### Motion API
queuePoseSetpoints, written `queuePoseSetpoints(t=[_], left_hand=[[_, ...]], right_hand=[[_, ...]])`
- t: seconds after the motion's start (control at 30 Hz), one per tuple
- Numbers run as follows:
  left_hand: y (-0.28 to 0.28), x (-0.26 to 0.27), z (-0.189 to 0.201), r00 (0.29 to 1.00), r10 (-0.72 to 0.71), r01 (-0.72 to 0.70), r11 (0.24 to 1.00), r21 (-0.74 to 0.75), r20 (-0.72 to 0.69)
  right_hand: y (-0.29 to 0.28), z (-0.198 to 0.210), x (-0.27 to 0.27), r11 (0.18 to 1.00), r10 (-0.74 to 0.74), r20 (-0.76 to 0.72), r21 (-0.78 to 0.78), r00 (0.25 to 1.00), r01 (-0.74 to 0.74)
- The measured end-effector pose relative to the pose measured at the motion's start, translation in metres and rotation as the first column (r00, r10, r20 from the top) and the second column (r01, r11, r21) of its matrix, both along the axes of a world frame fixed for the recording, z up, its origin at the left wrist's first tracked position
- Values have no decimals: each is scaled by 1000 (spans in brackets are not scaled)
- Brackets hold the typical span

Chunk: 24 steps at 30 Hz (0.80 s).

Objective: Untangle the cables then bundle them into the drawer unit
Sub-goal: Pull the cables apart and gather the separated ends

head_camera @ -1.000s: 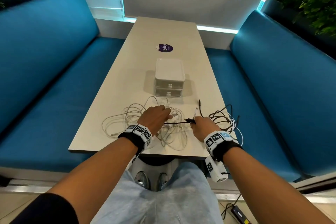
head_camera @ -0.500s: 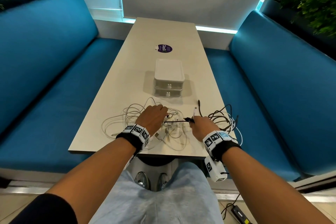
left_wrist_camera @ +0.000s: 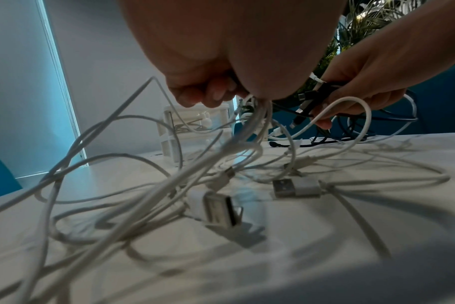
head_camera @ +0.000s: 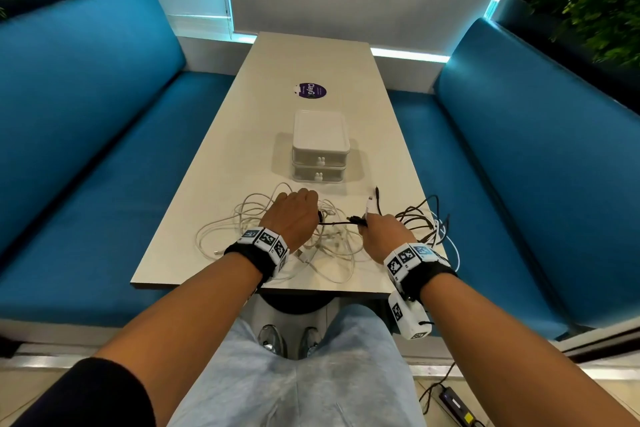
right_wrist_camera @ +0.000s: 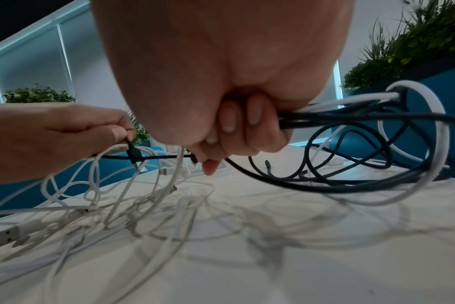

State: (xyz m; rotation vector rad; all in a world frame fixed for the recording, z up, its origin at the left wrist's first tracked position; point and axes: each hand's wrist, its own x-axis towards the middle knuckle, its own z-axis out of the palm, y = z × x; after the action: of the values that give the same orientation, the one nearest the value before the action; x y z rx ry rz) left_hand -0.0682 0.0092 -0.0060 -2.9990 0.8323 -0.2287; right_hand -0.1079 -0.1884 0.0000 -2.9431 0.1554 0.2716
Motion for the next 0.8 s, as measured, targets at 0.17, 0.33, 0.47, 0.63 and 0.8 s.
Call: queuePoseSetpoints(t=[0.17, 0.33, 0.47, 0.63, 0.8], left_hand=[[1, 0, -3, 997, 50, -53, 997, -53, -63], [-2, -1, 3, 999, 21, -22, 1000, -22, -39], [-3, -9, 7, 988, 103, -100, 994, -34, 113], [-12, -13, 4, 996, -67, 71, 995, -70, 60], [-28, -25, -5, 972, -236, 236, 972, -2, 4]], right_hand=[[3, 1, 1, 1000, 12, 6, -8, 1000, -12], [5, -1, 1, 999, -10, 11, -53, 1000, 11], [6, -4, 1, 995, -17, 30, -96, 999, 19], [0, -5, 1, 997, -26, 67, -73, 997, 31], [-5, -5, 0, 997, -44, 108, -55, 993, 50]])
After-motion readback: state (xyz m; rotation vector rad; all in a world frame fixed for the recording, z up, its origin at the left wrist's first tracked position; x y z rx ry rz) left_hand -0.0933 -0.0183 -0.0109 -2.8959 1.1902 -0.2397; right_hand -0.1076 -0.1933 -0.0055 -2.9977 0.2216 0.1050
